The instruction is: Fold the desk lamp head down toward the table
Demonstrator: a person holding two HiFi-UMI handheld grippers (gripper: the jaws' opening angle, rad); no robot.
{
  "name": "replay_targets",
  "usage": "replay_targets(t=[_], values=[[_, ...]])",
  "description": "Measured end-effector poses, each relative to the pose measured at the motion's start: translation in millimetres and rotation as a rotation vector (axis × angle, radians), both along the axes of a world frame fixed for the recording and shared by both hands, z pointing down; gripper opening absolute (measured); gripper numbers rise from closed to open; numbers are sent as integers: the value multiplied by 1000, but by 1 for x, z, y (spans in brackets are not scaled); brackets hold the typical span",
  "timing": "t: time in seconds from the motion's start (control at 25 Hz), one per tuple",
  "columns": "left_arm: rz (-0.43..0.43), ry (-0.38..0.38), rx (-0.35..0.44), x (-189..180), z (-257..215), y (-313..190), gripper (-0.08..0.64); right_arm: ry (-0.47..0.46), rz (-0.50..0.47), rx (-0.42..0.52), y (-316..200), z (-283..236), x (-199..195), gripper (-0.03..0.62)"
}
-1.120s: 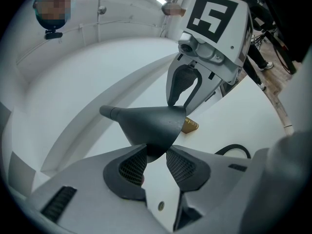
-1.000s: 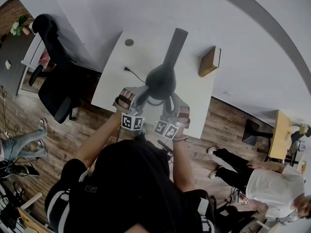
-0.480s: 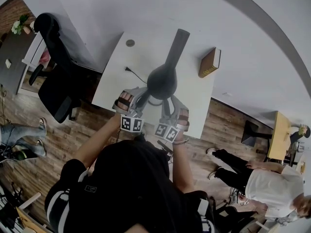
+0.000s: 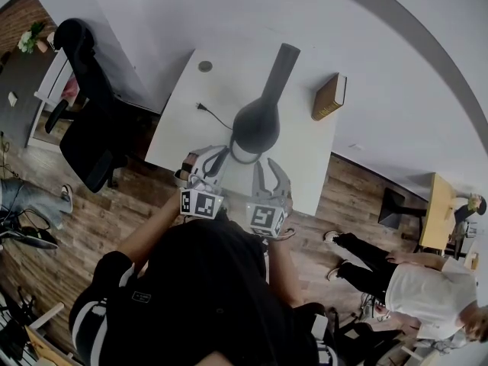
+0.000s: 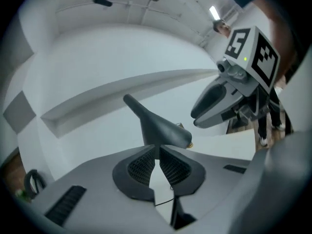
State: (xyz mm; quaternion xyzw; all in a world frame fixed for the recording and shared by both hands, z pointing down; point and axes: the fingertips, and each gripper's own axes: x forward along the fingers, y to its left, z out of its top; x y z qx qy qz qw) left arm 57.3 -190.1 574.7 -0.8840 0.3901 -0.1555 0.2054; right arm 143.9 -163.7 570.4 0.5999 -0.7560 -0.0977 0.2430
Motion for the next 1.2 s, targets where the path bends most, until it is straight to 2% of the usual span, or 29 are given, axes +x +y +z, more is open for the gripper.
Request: replay_targets(t=[0.08, 0.2, 0.28, 0.36, 0.44, 0.6, 1.2], values=[[-11, 108, -68, -3, -17, 2, 41, -157, 35, -15, 1, -13, 2, 104], [15, 235, -110, -6, -46, 3, 28, -349, 92, -36, 1, -29, 8, 81], [44, 324, -150, -6, -59, 7, 26, -440, 122, -43, 2, -38, 12, 70], [46, 382, -222, -9, -64, 10, 25, -498, 130, -35, 5, -46, 13, 61], [17, 409, -270, -14, -69, 9, 26, -528, 133, -28, 9, -53, 14, 49], [-16, 454, -296, -21, -80, 11, 26, -563, 141, -9, 18, -63, 14, 17], [-21, 455, -305, -19, -80, 16, 26, -591, 145, -6, 24, -66, 14, 14]])
